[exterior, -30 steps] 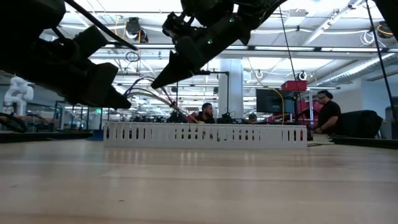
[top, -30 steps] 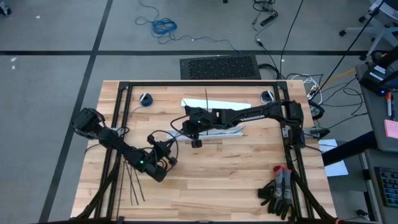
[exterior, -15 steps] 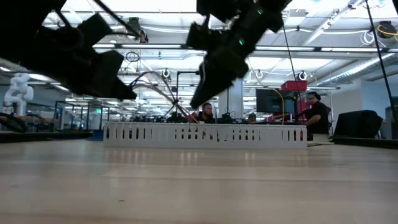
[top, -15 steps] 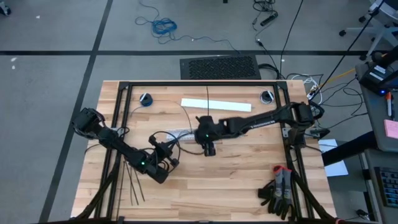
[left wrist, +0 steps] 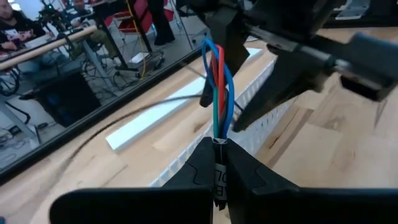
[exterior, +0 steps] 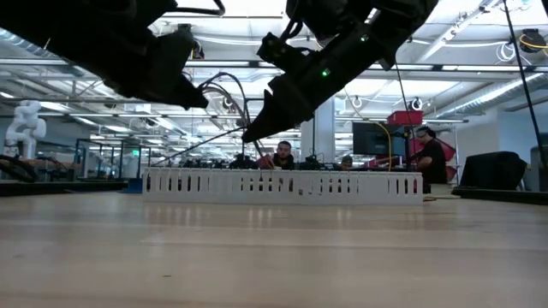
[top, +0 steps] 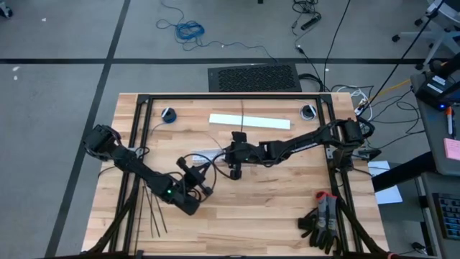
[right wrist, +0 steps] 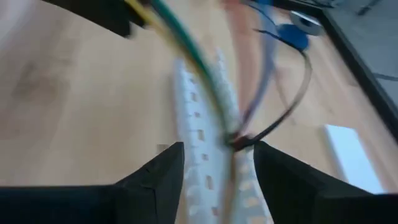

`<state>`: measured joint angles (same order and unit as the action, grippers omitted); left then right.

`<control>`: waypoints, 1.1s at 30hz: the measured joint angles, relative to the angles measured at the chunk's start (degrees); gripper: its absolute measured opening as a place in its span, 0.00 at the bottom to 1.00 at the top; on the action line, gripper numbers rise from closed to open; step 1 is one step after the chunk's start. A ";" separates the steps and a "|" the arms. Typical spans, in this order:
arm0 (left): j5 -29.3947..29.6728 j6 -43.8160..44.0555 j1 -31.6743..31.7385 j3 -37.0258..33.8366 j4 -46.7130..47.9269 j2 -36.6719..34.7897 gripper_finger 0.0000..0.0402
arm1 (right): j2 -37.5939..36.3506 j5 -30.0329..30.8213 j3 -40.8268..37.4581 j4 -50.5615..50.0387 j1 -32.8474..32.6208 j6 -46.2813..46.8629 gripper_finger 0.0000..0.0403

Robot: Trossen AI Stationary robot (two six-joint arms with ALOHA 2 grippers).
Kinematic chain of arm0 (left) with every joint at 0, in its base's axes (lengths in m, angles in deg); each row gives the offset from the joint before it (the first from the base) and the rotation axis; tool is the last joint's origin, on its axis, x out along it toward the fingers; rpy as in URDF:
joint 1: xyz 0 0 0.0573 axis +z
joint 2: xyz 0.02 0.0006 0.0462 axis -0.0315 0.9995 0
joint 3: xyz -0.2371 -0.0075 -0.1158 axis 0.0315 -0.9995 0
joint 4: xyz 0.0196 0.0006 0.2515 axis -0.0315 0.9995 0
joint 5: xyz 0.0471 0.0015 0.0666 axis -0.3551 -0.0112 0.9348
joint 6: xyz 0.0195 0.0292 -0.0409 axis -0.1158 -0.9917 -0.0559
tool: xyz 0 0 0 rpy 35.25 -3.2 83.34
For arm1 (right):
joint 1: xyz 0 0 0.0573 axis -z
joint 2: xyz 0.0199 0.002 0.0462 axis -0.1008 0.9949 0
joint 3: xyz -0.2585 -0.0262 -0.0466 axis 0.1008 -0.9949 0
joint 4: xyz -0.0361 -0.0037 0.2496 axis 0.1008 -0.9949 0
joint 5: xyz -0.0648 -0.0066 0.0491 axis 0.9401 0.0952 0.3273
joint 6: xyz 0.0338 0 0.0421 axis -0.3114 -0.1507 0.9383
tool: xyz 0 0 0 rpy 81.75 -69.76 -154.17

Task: Ziptie cables
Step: Put the colored ziptied cables into the white cable duct

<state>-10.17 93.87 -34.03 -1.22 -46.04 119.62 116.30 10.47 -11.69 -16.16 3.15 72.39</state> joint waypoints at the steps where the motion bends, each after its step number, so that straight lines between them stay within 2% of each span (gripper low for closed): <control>1: 0.02 0.02 0.02 0.54 0.96 0.02 0.03 | 0.00 0.50 0.00 0.05 0.00 0.00 0.44; 7: 0.28 0.02 0.02 1.67 2.22 0.00 0.03 | 0.00 0.69 0.00 0.19 0.00 0.38 0.39; 10: 0.28 0.08 0.00 1.67 2.22 0.00 0.03 | 0.00 0.65 0.00 -0.08 0.00 0.90 0.32; 12: 0.34 0.13 0.01 1.67 2.22 0.00 0.03 | 0.00 0.66 0.00 -1.02 0.05 1.34 0.25; 15: 0.38 0.23 -0.15 1.67 3.52 -0.64 0.03 | 0.00 0.64 0.00 -2.57 0.31 1.32 0.09; 17: 0.37 0.61 -0.28 1.67 5.32 -1.95 0.03 | 0.00 0.63 0.01 -3.05 0.41 0.58 0.03; 22: -0.28 0.63 -0.96 1.65 11.97 -6.58 0.03 | -0.17 -0.08 0.33 -3.98 0.92 0.79 0.01; 27: -4.89 5.11 -0.85 1.65 22.19 -11.89 0.03 | -0.28 -0.31 0.46 -5.16 1.03 0.85 0.00; 33: -7.99 10.92 -0.42 1.65 28.48 -12.98 0.03 | -0.20 -0.18 0.39 -5.35 1.03 0.79 0.00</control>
<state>-18.16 104.78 -34.45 0.42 -17.56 106.63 116.11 10.30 -11.30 -21.51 4.18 73.18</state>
